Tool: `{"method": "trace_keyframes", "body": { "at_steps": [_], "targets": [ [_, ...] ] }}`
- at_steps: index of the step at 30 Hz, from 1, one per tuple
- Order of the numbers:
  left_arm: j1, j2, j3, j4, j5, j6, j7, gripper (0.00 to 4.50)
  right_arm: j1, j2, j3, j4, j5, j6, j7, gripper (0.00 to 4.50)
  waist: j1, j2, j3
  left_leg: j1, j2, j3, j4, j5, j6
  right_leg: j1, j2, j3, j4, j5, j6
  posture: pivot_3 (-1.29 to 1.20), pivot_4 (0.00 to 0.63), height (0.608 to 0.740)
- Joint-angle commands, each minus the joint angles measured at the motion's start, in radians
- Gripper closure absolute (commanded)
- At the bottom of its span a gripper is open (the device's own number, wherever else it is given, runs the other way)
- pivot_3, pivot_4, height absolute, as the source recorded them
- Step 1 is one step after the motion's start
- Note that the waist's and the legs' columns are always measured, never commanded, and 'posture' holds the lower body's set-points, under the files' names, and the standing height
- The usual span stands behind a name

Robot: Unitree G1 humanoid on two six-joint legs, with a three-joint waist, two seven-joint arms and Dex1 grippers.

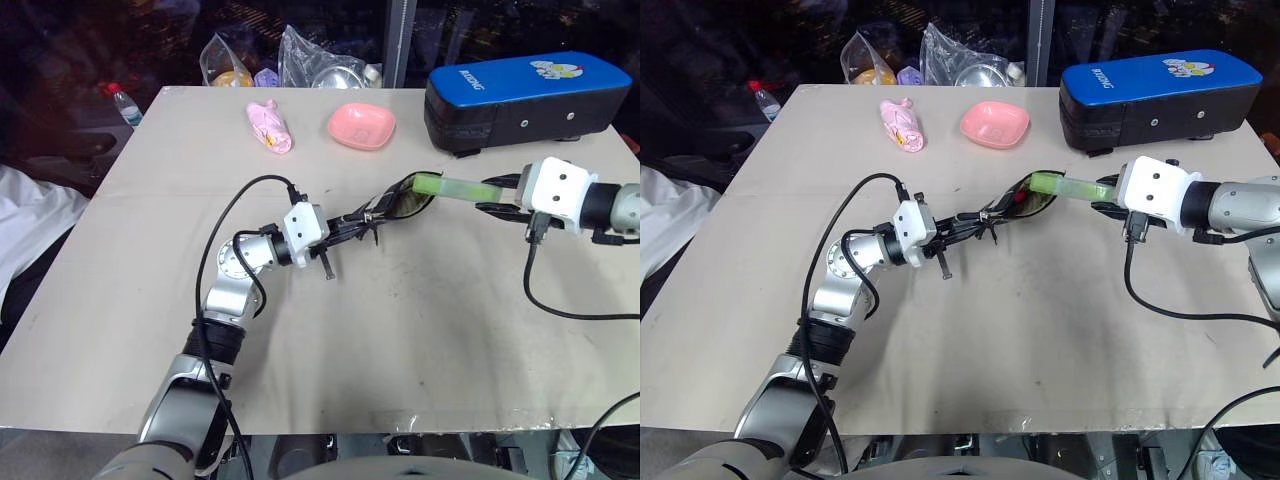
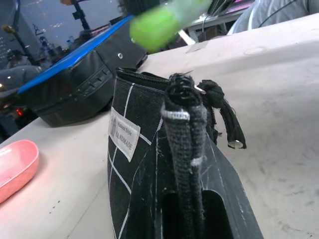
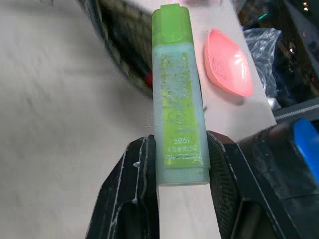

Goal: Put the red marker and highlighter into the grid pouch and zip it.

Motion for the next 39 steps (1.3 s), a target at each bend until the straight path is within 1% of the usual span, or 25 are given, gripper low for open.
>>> {"method": "trace_keyframes", "body": {
  "at_steps": [1,4,10,15,18,21,23,25,26,27,28,29,31,34,36,38,39],
  "targets": [
    [-0.017,-0.006,-0.006,-0.053,-0.005,0.002,-0.007,4.5,-0.072,0.006,0.057,0.086,-0.111,-0.171,0.025,3.77,-0.001,0.0,0.0,0.0,0.0,0.0,0.0,0.0,0.0,0.0,0.0,0.0,0.0,0.0,0.0,0.0,0.15,0.737],
    [-0.015,-0.002,-0.015,-0.075,-0.01,0.007,-0.019,4.5,-0.12,0.04,0.104,0.127,-0.168,-0.267,0.033,3.77,-0.008,0.001,0.0,0.0,0.0,0.001,0.0,0.0,0.0,0.0,0.0,0.001,0.001,0.0,0.0,0.0,0.15,0.737],
    [-0.019,0.013,-0.033,-0.114,-0.008,0.015,-0.062,4.5,-0.193,0.093,0.175,0.189,-0.271,-0.458,0.033,3.77,-0.007,0.001,0.001,0.0,0.001,0.001,0.0,0.0,0.0,0.0,0.0,0.0,0.001,0.0,0.0,0.0,0.15,0.737],
    [-0.029,0.0,-0.041,-0.124,-0.014,0.014,-0.075,4.5,-0.256,0.154,0.231,0.279,-0.334,-0.62,0.014,3.77,-0.006,0.001,0.001,0.001,0.001,0.002,0.001,0.0,0.0,0.0,0.0,0.0,0.001,0.0,0.0,0.0,0.15,0.737],
    [-0.031,-0.016,-0.051,-0.13,-0.017,0.013,-0.08,4.5,-0.278,0.196,0.243,0.313,-0.344,-0.654,0.007,3.77,-0.005,0.001,0.001,0.001,0.001,0.002,0.001,0.0,0.0,0.0,0.0,0.001,0.001,0.0,0.0,0.0,0.15,0.737],
    [-0.034,-0.031,-0.054,-0.136,-0.027,0.023,-0.077,4.5,-0.271,0.219,0.249,0.328,-0.322,-0.629,0.035,3.77,-0.005,0.001,0.001,0.001,0.001,0.002,0.001,0.0,0.0,0.0,0.0,0.001,0.001,0.0,0.0,0.0,0.15,0.737],
    [-0.04,-0.035,-0.054,-0.117,-0.001,0.026,-0.056,4.5,-0.252,0.22,0.227,0.315,-0.291,-0.566,0.053,2.74,-0.005,0.001,0.001,0.001,0.001,0.002,0.001,0.0,0.0,0.0,0.0,0.001,0.001,0.0,0.0,0.0,0.15,0.737],
    [-0.043,-0.035,-0.057,-0.087,0.05,0.033,-0.015,4.5,-0.238,0.21,0.175,0.283,-0.237,-0.477,0.057,1.97,-0.004,0.001,0.001,0.001,0.002,0.002,0.001,0.0,0.0,0.0,0.0,0.0,0.001,0.0,0.0,0.0,0.15,0.737],
    [-0.042,-0.036,-0.058,-0.079,0.064,0.034,-0.001,4.5,-0.231,0.202,0.145,0.261,-0.206,-0.422,0.057,1.4,-0.003,0.001,0.001,0.001,0.003,0.002,0.001,0.0,0.0,0.0,0.0,0.0,0.001,0.0,0.0,0.0,0.15,0.737],
    [-0.039,-0.038,-0.06,-0.08,0.067,0.034,0.003,4.5,-0.219,0.187,0.109,0.233,-0.174,-0.365,0.056,1.1,-0.001,0.001,0.001,0.001,0.004,0.002,0.001,0.0,0.0,0.0,0.0,0.0,0.001,0.0,0.0,0.0,0.15,0.737],
    [-0.038,-0.04,-0.061,-0.082,0.068,0.034,0.005,4.5,-0.208,0.176,0.084,0.209,-0.153,-0.322,0.056,0.67,0.0,0.001,0.001,0.001,0.004,0.002,0.001,0.0,0.0,0.0,0.0,0.001,0.001,0.0,0.0,0.0,0.15,0.737],
    [-0.035,-0.046,-0.062,-0.086,0.068,0.039,0.012,4.5,-0.185,0.165,0.043,0.166,-0.108,-0.237,0.056,0.24,0.001,0.001,0.001,0.001,0.004,0.002,0.001,0.0,0.0,0.0,0.0,0.001,0.001,0.0,0.0,0.0,0.15,0.737],
    [-0.03,-0.06,-0.063,-0.092,0.065,0.058,0.029,4.5,-0.127,0.16,-0.046,0.056,-0.003,-0.046,0.037,0.24,0.006,0.001,0.001,0.0,0.004,0.002,0.001,0.0,0.0,0.0,0.0,0.001,0.001,0.0,0.0,0.0,0.15,0.737],
    [-0.021,-0.078,-0.057,-0.1,0.052,0.086,0.046,4.5,-0.026,0.195,-0.167,-0.152,0.17,0.25,-0.039,0.24,0.016,0.001,0.001,0.0,0.005,0.001,0.001,0.0,0.0,0.0,0.0,0.0,0.001,0.0,0.0,0.0,0.15,0.737],
    [-0.014,-0.089,-0.05,-0.111,0.032,0.114,0.051,4.5,0.032,0.253,-0.22,-0.283,0.263,0.4,-0.13,0.24,0.015,0.001,0.001,0.001,0.005,0.001,0.001,0.0,0.0,0.0,0.001,0.0,0.002,0.0,0.0,0.0,0.15,0.737],
    [-0.01,-0.095,-0.044,-0.121,0.017,0.137,0.055,4.5,0.067,0.304,-0.249,-0.369,0.325,0.497,-0.204,0.24,0.015,0.002,0.001,0.001,0.005,0.0,0.001,0.0,0.0,0.0,0.001,0.0,0.003,0.0,0.0,0.0,0.15,0.737],
    [-0.01,-0.098,-0.042,-0.124,0.013,0.148,0.06,4.5,0.084,0.346,-0.263,-0.409,0.359,0.541,-0.254,0.24,0.015,0.002,0.001,0.001,0.005,0.0,0.001,0.0,0.0,0.0,0.001,0.001,0.003,0.0,0.0,0.0,0.15,0.737]
  ]
}}
